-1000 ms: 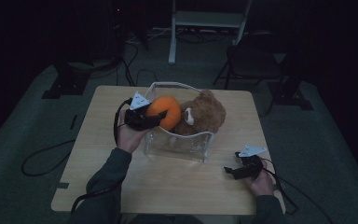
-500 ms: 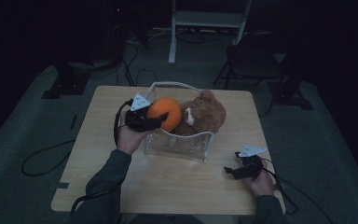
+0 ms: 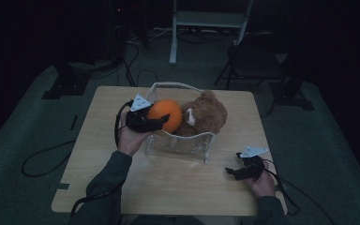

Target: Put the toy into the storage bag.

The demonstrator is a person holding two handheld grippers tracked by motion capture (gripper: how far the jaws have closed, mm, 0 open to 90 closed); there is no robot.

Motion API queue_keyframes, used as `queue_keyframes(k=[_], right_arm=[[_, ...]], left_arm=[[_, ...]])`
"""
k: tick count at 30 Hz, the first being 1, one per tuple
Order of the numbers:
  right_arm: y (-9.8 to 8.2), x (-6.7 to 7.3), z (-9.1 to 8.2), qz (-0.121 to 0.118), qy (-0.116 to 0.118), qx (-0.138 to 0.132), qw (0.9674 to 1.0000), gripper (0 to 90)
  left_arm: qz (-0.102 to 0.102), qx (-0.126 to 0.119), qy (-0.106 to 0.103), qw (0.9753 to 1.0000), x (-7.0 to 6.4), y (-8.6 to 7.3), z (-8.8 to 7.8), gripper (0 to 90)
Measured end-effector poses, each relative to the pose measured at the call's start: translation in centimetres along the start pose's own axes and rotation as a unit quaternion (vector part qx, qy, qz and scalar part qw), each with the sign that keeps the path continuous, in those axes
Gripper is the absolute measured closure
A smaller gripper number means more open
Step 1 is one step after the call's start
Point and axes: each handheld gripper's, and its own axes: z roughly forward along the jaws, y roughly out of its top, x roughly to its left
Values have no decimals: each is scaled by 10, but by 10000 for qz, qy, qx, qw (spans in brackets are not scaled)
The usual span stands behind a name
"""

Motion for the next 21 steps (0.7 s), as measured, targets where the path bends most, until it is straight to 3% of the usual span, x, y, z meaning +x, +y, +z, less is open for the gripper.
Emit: queue_keyframes(k=[14, 21], right_arm=[[0, 0, 0, 1, 2, 0, 10000, 114], [0, 0, 0, -1, 0, 3, 10000, 114]], left_arm=[[-142, -51, -81, 9999, 3, -3, 0, 244], [-264, -58, 33, 9996, 9, -3, -5, 280]])
